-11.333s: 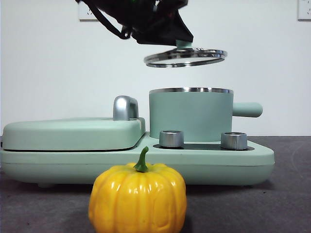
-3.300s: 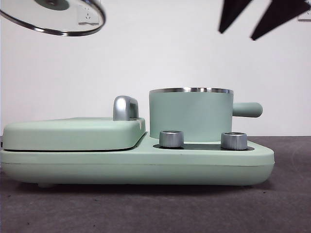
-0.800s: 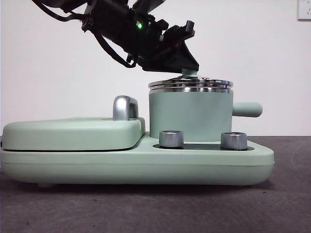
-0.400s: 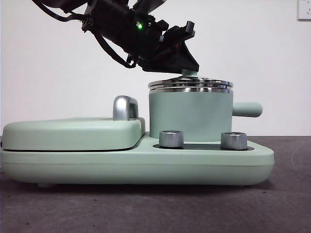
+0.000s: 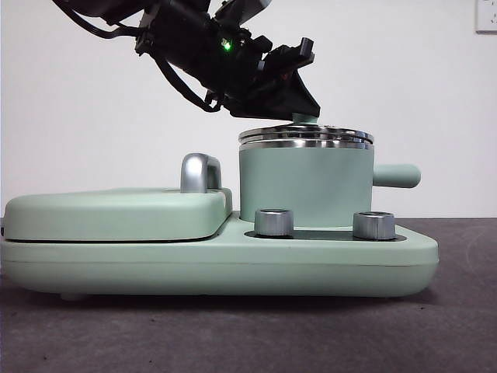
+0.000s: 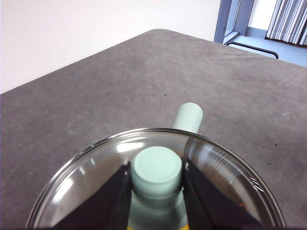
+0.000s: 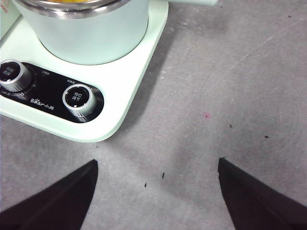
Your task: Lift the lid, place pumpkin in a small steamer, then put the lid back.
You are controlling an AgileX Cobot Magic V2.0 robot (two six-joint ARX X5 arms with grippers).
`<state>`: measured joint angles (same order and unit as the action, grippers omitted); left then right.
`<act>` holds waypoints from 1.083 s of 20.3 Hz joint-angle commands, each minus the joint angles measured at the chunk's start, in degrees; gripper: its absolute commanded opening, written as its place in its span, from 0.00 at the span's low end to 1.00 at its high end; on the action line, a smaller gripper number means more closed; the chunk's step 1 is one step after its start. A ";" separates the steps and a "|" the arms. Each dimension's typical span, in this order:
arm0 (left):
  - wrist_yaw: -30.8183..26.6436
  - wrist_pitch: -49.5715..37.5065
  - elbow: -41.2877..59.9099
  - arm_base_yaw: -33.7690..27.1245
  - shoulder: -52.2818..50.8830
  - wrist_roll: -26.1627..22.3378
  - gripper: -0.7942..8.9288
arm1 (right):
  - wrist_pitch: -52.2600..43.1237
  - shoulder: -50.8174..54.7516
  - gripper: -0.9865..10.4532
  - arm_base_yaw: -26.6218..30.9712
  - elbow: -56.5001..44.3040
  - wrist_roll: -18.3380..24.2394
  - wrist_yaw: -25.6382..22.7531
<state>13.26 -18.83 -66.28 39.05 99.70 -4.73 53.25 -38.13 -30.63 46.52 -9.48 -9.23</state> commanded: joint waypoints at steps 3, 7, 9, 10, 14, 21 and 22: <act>0.13 0.02 -0.96 0.76 0.79 -0.13 0.29 | -0.37 -0.33 0.42 -0.35 0.28 -0.81 -0.26; 0.09 0.00 -0.96 0.72 -0.92 -0.15 0.40 | -0.37 -0.33 0.42 -0.35 0.28 -0.81 -0.24; 0.09 0.22 -0.96 0.63 -2.40 -0.15 0.45 | -0.37 -0.33 0.42 -0.35 0.28 -0.81 -0.24; 0.09 0.85 -0.96 0.55 -3.41 -0.15 0.45 | -0.37 -0.33 0.42 -0.35 0.28 -0.81 -0.24; 0.07 9.86 -0.96 -0.42 -9.92 1.70 0.43 | -0.39 -0.33 0.42 -0.35 0.28 -0.81 -0.11; 0.04 38.36 -0.59 -5.25 -21.75 12.28 0.43 | -0.85 -0.33 0.42 -0.35 0.28 -0.11 1.16; -0.09 40.17 0.00 -5.88 -23.17 13.09 0.43 | -1.29 -0.35 0.42 -0.35 0.28 0.17 1.97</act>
<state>13.28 21.61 -65.76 32.95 76.40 6.63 52.62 -38.13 -30.63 46.52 -9.41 -7.33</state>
